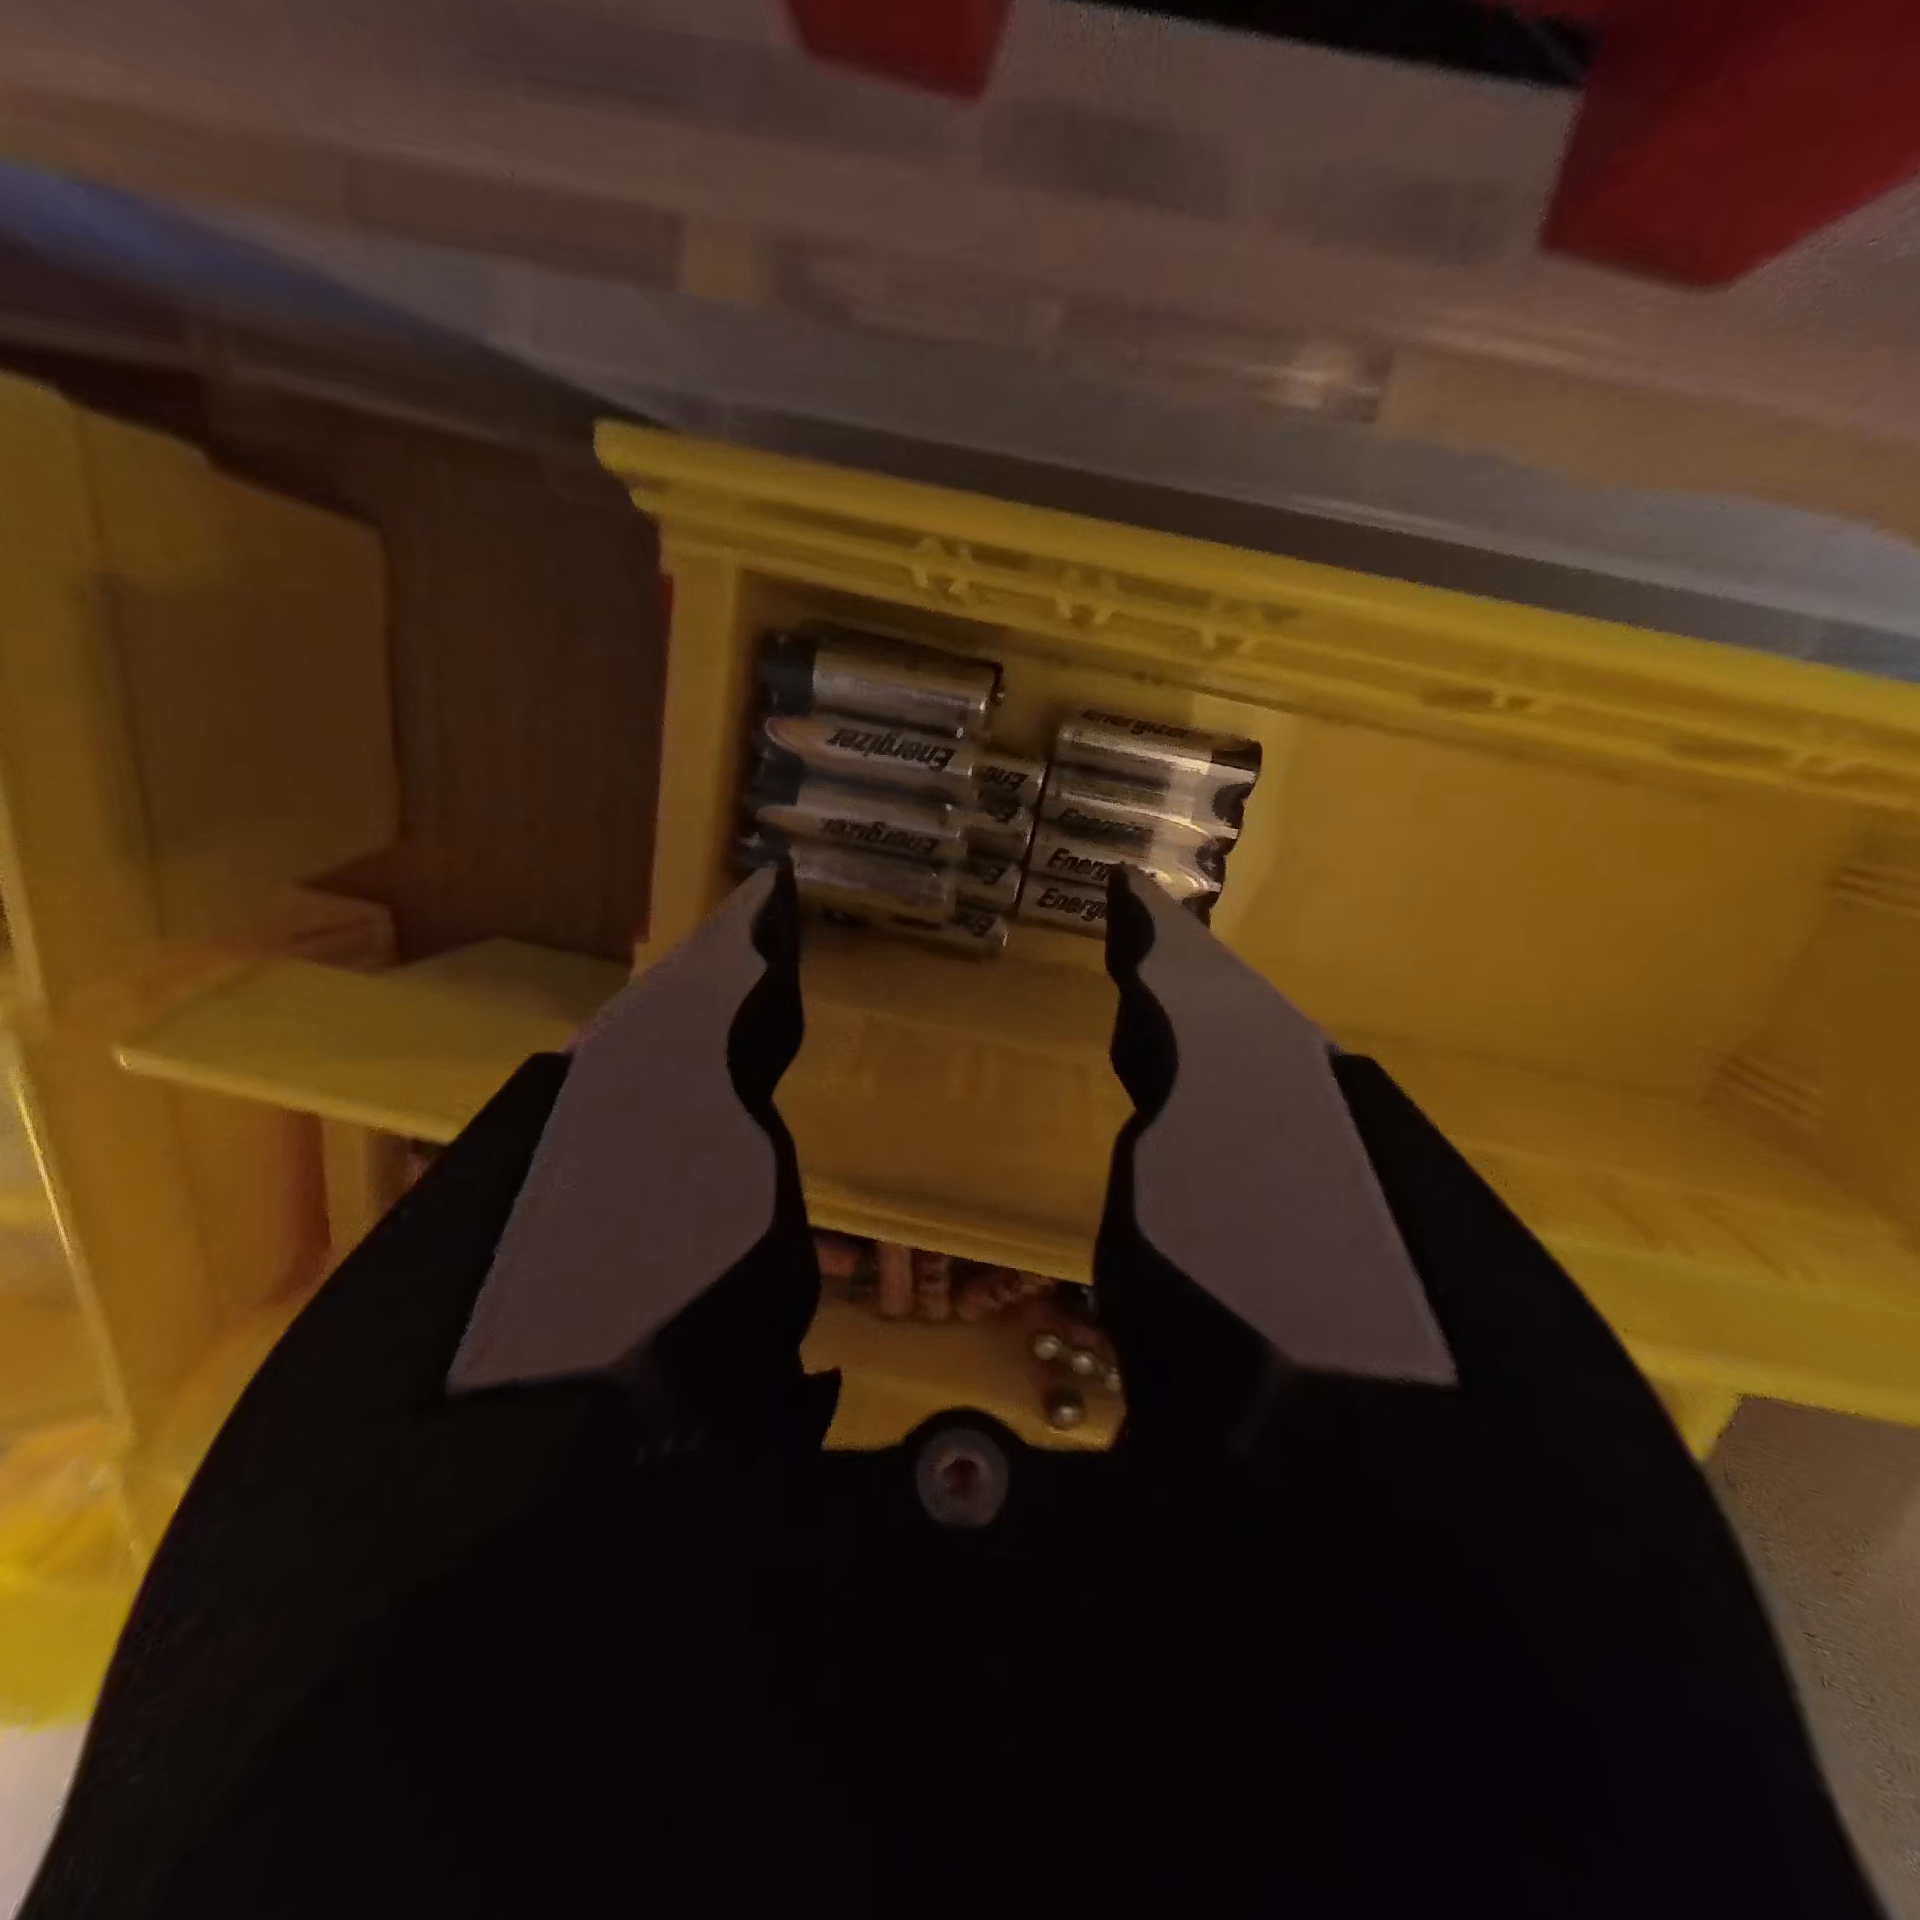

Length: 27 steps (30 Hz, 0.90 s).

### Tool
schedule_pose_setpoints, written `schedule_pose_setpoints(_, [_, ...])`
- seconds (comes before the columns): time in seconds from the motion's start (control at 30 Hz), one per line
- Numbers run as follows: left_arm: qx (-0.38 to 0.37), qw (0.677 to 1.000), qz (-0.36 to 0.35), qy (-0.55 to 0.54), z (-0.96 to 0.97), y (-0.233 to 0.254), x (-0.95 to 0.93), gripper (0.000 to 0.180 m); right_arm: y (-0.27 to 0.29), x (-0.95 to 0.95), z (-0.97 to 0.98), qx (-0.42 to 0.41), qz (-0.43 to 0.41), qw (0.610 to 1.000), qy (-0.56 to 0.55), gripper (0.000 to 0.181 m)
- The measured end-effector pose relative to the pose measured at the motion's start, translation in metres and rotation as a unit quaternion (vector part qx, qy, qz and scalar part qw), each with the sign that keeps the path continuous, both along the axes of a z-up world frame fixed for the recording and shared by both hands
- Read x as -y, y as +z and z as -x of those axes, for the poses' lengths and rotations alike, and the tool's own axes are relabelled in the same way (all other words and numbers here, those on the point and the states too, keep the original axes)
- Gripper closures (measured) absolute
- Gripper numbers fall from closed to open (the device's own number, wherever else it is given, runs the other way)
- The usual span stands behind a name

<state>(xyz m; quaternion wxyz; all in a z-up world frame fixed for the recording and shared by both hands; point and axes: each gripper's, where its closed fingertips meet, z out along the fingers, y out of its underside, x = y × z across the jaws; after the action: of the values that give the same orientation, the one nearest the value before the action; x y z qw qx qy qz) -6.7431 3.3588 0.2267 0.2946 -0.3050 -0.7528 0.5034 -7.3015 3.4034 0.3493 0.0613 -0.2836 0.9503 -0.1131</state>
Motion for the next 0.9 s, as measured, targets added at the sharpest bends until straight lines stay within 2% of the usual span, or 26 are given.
schedule_pose_setpoints(0.07, [0.008,1.000,0.001,-0.004,0.000,-0.002,0.002,0.139,0.002,-0.005,-0.007,0.013,-0.013,0.999,-0.032,0.113])
schedule_pose_setpoints(0.17, [0.000,1.000,-0.009,-0.006,0.000,-0.008,0.004,0.139,0.005,-0.018,-0.017,0.031,-0.046,0.997,-0.058,0.110])
schedule_pose_setpoints(0.23, [-0.003,1.000,-0.012,-0.005,-0.001,-0.011,0.005,0.139,0.009,-0.018,-0.017,0.011,-0.032,0.996,-0.083,0.107])
schedule_pose_setpoints(0.3, [-0.005,1.000,-0.013,-0.004,-0.002,-0.013,0.005,0.139,0.013,-0.019,-0.014,-0.004,-0.029,0.987,-0.156,0.103])
schedule_pose_setpoints(0.57, [-0.063,0.997,-0.037,-0.025,0.010,-0.019,0.011,0.139,0.008,-0.027,-0.021,0.034,-0.098,0.931,-0.350,0.116])
schedule_pose_setpoints(0.73, [-0.071,0.995,-0.012,-0.073,0.018,-0.004,0.012,0.140,-0.002,-0.022,-0.018,0.031,-0.140,0.907,-0.396,0.118])
schedule_pose_setpoints(0.8, [-0.079,0.992,-0.020,-0.092,0.016,-0.010,0.019,0.140,-0.005,-0.020,-0.009,0.006,-0.125,0.904,-0.408,0.132])
schedule_pose_setpoints(0.9, [-0.088,0.986,-0.047,-0.133,0.014,-0.027,0.039,0.141,-0.005,-0.021,-0.012,0.016,-0.138,0.889,-0.437,0.129])
